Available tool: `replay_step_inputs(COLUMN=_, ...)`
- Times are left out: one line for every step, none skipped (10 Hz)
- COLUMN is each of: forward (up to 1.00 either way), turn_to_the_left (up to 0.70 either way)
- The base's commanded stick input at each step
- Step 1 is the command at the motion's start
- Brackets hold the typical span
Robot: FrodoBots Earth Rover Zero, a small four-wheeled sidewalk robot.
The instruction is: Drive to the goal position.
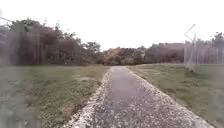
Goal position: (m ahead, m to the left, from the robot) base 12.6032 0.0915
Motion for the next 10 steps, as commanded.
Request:
replay_step_inputs(forward=1.0, turn_to_the_left=0.0)
replay_step_inputs(forward=1.0, turn_to_the_left=0.0)
replay_step_inputs(forward=1.0, turn_to_the_left=0.0)
replay_step_inputs(forward=1.0, turn_to_the_left=-0.02)
replay_step_inputs(forward=1.0, turn_to_the_left=-0.2)
replay_step_inputs(forward=1.0, turn_to_the_left=-0.37)
replay_step_inputs(forward=1.0, turn_to_the_left=-0.26)
replay_step_inputs(forward=1.0, turn_to_the_left=-0.08)
replay_step_inputs(forward=1.0, turn_to_the_left=0.0)
replay_step_inputs(forward=1.0, turn_to_the_left=0.0)
